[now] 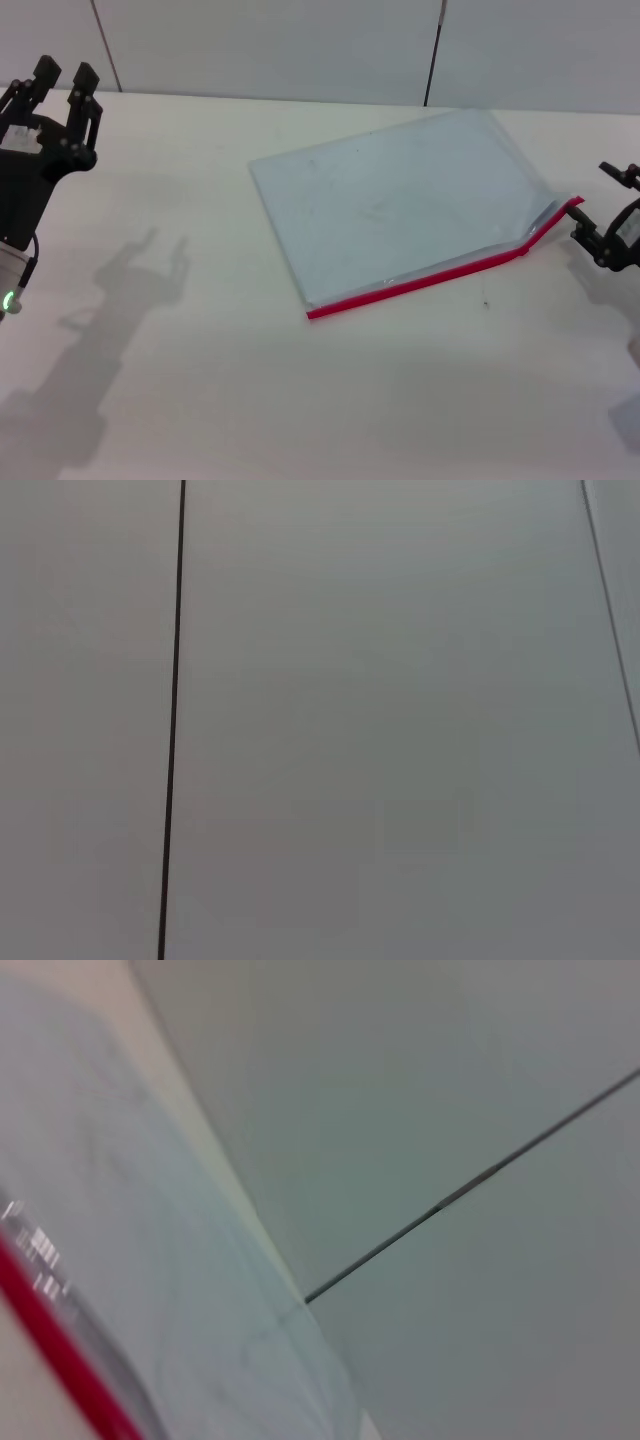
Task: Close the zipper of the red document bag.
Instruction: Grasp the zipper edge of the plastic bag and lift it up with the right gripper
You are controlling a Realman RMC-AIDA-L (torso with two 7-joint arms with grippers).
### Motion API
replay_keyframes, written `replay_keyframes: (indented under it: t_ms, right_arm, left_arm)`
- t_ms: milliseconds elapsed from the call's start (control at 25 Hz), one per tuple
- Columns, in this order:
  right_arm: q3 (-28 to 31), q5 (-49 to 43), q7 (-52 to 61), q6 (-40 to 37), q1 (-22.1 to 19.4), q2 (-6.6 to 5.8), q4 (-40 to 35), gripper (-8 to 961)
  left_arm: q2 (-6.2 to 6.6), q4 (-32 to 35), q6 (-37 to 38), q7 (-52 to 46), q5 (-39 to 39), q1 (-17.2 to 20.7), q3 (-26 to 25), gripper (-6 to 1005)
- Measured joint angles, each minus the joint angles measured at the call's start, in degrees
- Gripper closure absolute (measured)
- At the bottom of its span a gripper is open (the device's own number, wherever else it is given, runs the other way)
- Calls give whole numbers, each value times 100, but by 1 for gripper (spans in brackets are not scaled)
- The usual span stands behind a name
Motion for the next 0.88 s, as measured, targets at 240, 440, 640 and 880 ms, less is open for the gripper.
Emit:
replay_keyframes:
  t_ms: [240,440,640,880]
  right_arm:
    - [-380,-79,2041,-4,124,-66,16,321]
    - [-856,-569,4508,29,143,-94,-516,322]
    - [-947,-1938,7097,29,30,-95,-1498,324]
    - [-901,-3026,9097,-108,13,-96,-2100,325]
  left_arm:
    - [0,0,0,0,0,13,0,606]
    - [0,0,0,0,-8,17,0,606]
    - [0,0,0,0,-10,19,0,606]
    - [0,0,0,0,-8,23,0,606]
